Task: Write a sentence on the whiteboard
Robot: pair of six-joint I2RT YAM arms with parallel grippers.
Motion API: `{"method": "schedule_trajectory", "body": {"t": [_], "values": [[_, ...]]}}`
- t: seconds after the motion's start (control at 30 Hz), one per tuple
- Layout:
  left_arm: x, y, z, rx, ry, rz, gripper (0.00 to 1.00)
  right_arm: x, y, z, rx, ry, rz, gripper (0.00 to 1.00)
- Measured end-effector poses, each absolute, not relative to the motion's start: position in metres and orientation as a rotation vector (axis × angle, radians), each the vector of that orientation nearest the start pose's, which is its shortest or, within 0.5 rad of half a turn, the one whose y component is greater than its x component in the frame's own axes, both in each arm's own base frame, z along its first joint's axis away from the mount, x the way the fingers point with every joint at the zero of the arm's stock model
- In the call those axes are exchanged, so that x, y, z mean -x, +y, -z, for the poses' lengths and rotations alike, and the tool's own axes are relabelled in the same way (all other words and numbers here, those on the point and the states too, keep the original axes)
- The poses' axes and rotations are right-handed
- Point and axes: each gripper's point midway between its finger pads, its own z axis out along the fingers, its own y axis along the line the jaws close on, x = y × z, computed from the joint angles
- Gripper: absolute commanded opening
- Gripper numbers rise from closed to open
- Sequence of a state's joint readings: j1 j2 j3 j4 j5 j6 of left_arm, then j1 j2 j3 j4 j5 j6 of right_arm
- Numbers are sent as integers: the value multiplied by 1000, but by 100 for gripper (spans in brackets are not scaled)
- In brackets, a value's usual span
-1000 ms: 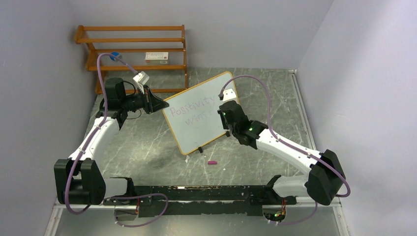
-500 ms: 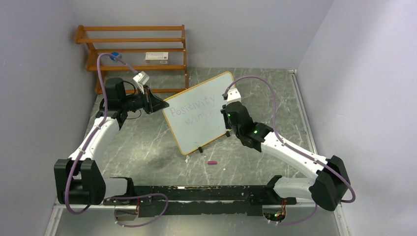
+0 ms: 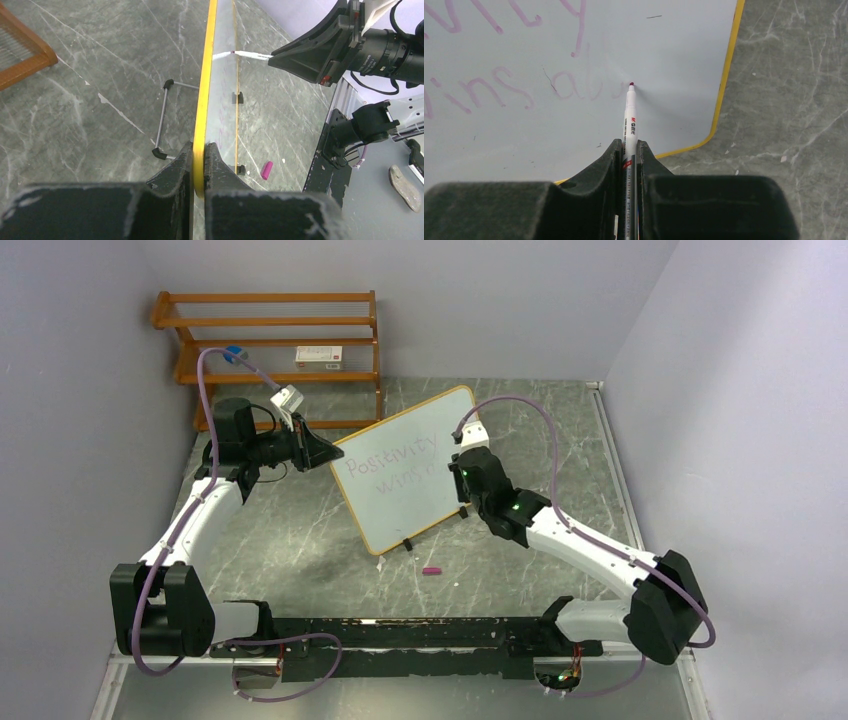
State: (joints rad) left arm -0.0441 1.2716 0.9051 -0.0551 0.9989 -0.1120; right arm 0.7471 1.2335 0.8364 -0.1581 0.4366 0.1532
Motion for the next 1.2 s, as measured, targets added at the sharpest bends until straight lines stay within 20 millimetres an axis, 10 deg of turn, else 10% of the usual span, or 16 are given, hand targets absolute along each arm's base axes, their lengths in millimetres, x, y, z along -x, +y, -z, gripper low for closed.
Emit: {"method": "schedule_trajectory", "body": {"t": [0.53,1.2], "values": [[-319,-165,-229,-583,1848,1086,5,-310,191,-173,337,2011,-105,0],[-326,-156,-238,-562,1853,953,81,-283,150,-246,229,1851,-131,0]]}}
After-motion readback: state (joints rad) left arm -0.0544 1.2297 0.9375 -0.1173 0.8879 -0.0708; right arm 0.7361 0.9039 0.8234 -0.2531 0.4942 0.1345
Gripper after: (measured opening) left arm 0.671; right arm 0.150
